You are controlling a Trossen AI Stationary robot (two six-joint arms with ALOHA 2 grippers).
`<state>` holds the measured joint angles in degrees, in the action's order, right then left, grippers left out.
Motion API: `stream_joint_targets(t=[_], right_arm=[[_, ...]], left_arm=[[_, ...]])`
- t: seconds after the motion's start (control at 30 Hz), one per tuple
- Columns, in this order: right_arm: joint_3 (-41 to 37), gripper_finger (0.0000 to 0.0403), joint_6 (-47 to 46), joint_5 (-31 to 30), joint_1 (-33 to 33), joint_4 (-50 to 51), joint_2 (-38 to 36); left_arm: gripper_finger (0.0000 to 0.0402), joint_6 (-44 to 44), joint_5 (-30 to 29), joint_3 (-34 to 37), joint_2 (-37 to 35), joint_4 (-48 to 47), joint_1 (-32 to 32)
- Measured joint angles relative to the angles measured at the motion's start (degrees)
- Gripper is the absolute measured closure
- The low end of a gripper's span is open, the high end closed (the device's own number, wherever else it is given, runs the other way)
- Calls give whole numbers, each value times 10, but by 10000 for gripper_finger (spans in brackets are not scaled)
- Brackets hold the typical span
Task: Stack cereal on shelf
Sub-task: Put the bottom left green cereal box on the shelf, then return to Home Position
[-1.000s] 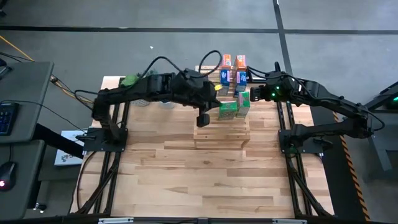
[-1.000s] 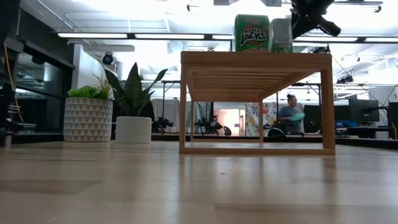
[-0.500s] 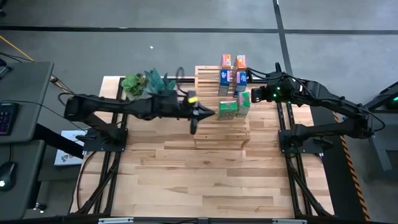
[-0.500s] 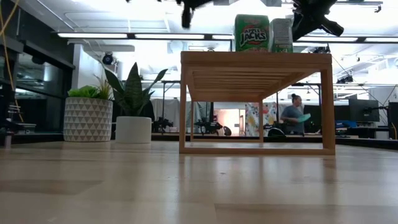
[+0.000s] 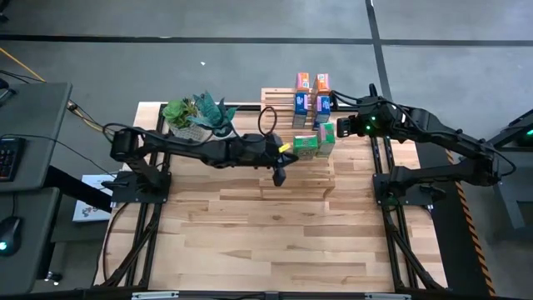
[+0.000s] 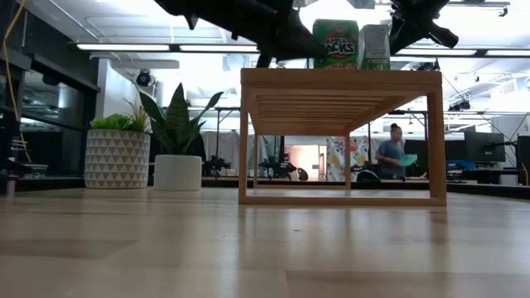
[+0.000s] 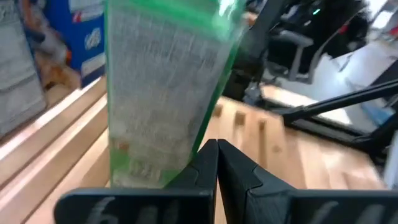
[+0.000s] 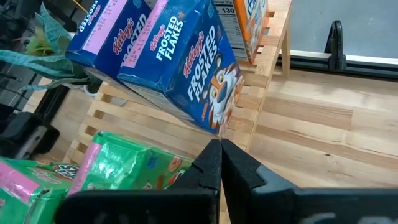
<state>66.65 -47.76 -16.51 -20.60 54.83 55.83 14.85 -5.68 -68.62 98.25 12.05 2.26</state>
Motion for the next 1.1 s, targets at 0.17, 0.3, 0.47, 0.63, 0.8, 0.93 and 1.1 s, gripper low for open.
stream_joint_targets(t=[0.17,0.3,0.47,0.63,0.8,0.93,1.1], right_arm=[[0,402,-2,0,0,0,0],[0,402,-2,0,0,-3,0],[0,402,-2,0,0,-3,0],[0,402,-2,0,0,-3,0],[0,402,-1,0,0,-3,0],[0,402,3,-1,0,1,0],[0,402,31,-4,0,2,0]], left_arm=[[401,-8,-35,0,-1,0,6],[401,-19,-39,0,0,-2,24],[401,-22,-39,0,0,-2,45],[401,-43,-37,0,1,-2,57],[401,-51,-11,0,14,-11,61],[401,-64,-1,0,-2,-29,61],[401,-98,0,0,-62,-127,77]])
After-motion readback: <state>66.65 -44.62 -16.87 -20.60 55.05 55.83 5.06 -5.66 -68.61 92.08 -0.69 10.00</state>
